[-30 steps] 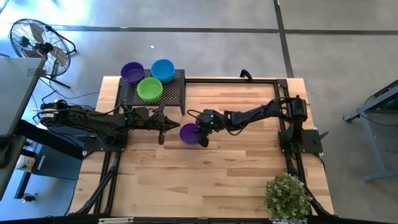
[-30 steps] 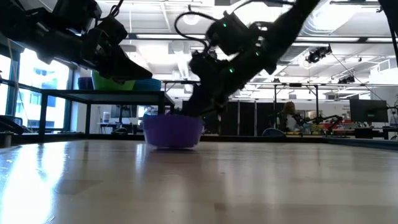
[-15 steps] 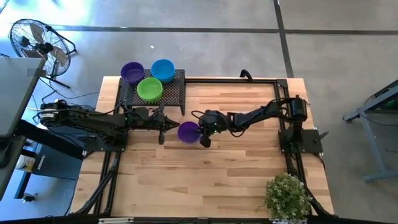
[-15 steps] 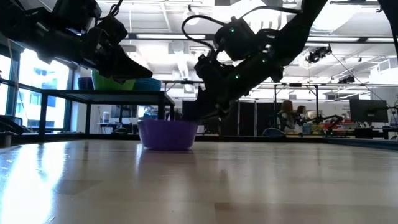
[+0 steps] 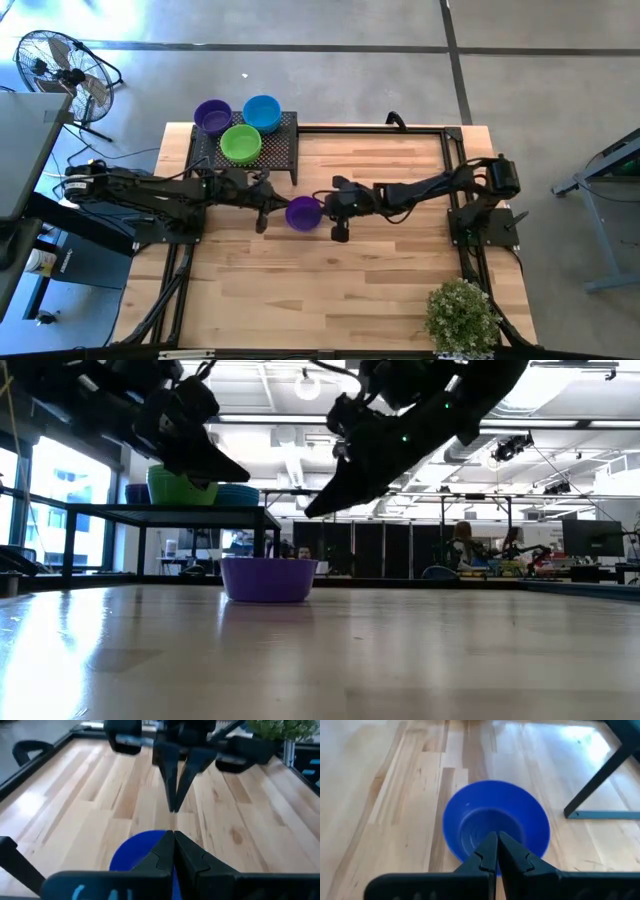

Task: Pick & Place Mini bowls
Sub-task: Stack the purple bowl on top of the purple bowl on the shelf

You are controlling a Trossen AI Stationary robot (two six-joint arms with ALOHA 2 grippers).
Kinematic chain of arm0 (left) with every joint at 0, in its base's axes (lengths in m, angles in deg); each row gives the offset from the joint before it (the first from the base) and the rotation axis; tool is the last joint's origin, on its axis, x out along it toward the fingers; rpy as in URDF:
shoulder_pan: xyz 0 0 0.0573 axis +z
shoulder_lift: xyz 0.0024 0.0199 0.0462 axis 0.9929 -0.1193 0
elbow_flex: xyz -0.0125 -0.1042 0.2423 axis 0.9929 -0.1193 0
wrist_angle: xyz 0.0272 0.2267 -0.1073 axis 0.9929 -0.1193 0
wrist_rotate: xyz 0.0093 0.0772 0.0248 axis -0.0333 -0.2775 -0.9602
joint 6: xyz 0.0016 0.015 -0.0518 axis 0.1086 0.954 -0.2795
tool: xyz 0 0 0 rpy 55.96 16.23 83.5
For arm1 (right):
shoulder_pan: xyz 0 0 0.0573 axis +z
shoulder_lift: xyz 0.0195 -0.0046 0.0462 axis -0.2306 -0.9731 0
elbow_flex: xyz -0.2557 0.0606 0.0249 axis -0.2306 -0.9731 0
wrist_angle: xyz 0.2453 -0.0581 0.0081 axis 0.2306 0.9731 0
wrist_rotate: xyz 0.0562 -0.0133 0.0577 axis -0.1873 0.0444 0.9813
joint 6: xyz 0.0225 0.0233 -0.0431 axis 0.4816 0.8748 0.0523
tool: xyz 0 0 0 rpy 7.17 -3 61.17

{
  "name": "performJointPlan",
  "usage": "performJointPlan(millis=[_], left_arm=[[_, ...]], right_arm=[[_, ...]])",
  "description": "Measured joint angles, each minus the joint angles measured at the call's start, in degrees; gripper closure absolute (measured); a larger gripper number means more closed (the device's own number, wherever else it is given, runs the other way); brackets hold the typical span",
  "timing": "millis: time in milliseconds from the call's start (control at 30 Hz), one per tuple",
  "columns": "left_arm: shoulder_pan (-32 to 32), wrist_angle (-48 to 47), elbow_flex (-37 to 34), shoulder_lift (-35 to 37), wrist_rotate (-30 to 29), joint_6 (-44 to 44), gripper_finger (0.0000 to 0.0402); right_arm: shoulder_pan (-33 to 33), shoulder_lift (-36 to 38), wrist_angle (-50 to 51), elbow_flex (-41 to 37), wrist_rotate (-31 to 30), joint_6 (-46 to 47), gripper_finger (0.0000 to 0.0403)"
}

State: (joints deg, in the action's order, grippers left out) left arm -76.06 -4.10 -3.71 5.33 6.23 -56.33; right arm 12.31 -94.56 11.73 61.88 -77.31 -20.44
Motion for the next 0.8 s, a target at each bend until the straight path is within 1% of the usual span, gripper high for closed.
performJointPlan(millis=[167, 233, 300, 367, 500, 600, 667, 800], left_arm=[[0.00, -9.12, 4.51, -0.77, 0.04, 0.07, 0.0388], [-0.27, -13.35, 6.33, -0.87, 0.26, 0.00, 0.0376], [-1.00, -16.39, 7.99, -0.87, 0.23, 0.00, 0.0361], [-2.25, -18.01, 9.55, -1.81, -0.85, 0.01, 0.0346], [-5.05, -20.69, 11.83, -4.52, -4.35, 0.17, 0.0318], [-7.22, -22.44, 14.89, -7.63, -8.26, 0.19, 0.0299], [-8.15, -26.17, 16.83, -10.82, -10.46, 0.49, 0.0287], [-8.97, -30.38, 22.32, -15.94, -10.43, 1.53, 0.0265]], right_arm=[[0.44, 0.28, 0.40, -0.43, 1.49, -2.23, 0.0402], [0.44, 0.37, -4.48, -2.82, 2.83, -2.37, 0.0402], [0.29, 1.23, -11.43, -7.19, 4.87, -2.28, 0.0401], [-0.01, 2.25, -21.10, -12.25, 6.14, -0.65, 0.0402], [-0.11, 5.00, -36.14, -23.08, 4.90, 4.12, 0.0401], [0.46, 7.29, -43.78, -30.16, 2.65, 6.33, 0.0402], [0.84, 9.26, -47.29, -34.12, 0.90, 6.56, 0.0402], [1.18, 13.97, -50.46, -39.37, -1.09, 6.64, 0.0402]])
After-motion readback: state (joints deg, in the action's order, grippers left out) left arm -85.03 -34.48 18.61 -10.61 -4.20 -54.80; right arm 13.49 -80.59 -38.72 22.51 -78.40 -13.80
